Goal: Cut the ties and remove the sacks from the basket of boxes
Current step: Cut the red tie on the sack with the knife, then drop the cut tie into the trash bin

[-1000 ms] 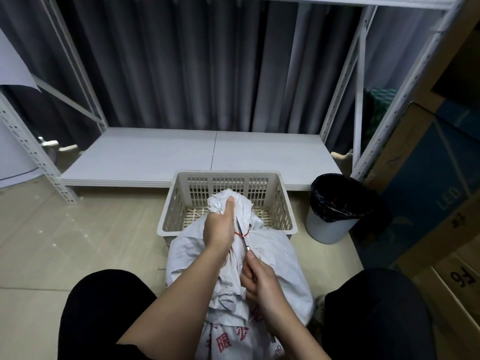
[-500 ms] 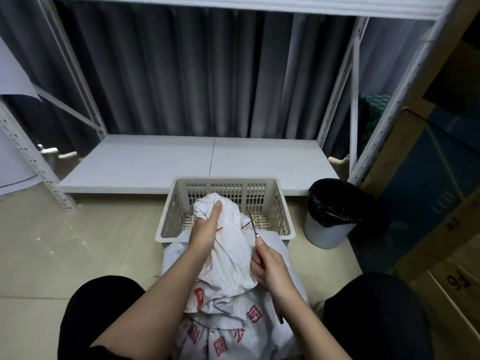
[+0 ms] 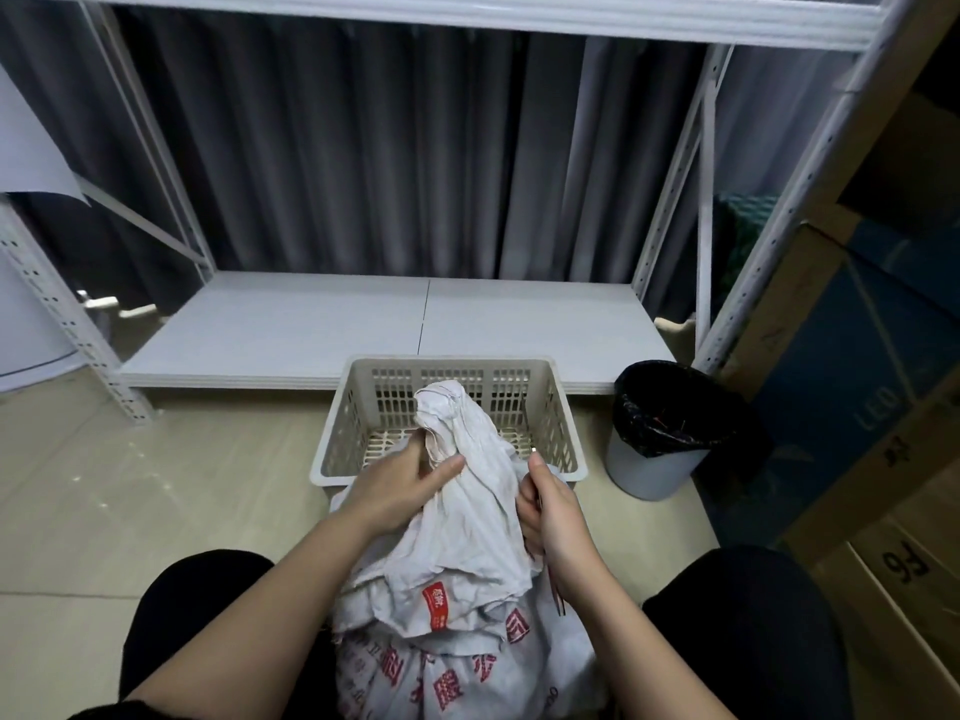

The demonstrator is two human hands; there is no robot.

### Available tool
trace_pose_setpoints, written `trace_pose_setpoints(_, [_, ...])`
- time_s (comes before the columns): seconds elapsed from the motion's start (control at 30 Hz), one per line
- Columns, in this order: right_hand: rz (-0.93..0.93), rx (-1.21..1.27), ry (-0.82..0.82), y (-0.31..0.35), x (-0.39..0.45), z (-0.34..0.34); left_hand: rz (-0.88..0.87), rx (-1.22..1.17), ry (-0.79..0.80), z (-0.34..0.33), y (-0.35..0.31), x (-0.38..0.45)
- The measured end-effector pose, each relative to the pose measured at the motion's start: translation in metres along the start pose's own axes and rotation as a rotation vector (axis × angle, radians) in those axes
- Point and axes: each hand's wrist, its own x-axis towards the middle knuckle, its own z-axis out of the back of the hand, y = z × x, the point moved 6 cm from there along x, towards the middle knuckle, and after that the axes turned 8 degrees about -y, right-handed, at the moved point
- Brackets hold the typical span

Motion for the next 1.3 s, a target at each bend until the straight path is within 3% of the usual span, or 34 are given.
trace_pose_setpoints(0.1, [0.021, -0.004, -0.028, 0.001, 0.006, 0.006, -0.120, 0.364, -0.209, 0.038, -0.002, 0.004])
trace_pose_setpoints(0.17, [0.051, -0.009, -0.045, 0.005, 0.011, 0.009, -0.033, 0.426, -0.360, 0.058, 0.010, 0.009])
trace_pose_setpoints(0.23, [0.086, -0.018, -0.057, 0.011, 0.014, 0.012, 0.166, 0.414, -0.456, 0.073, 0.026, 0.014])
trace_pose_setpoints(0.33, [0.138, -0.012, -0.094, 0.025, 0.020, 0.017, 0.373, 0.229, -0.497, 0.083, 0.029, 0.025])
trace_pose_setpoints(0.43, [0.184, -0.078, -0.149, 0.040, 0.029, 0.028, 0.323, -0.206, -0.516, 0.084, -0.008, 0.046])
trace_pose_setpoints(0.5, [0.198, -0.090, -0.150, 0.053, 0.034, 0.034, 0.233, -0.452, -0.476, 0.079, -0.048, 0.066])
trace_pose_setpoints(0.6, [0.221, -0.085, -0.171, 0.074, 0.042, 0.048, 0.124, -0.592, -0.367, 0.065, -0.109, 0.091])
trace_pose_setpoints(0.8, [0.147, -0.090, -0.296, 0.095, 0.085, 0.111, 0.052, -0.460, -0.100, 0.018, -0.206, 0.140])
trace_pose_setpoints(1.0, [0.156, -0.129, -0.451, 0.111, 0.136, 0.183, 0.057, -0.400, 0.416, -0.099, -0.265, 0.193])
trace_pose_setpoints(1.2, [0.199, -0.003, -0.674, 0.111, 0.170, 0.249, 0.283, -0.398, 0.464, -0.199, -0.261, 0.245])
trace_pose_setpoints(1.3, [0.164, 0.046, -0.710, 0.104, 0.191, 0.265, 0.344, -0.416, 0.453, -0.239, -0.260, 0.273])
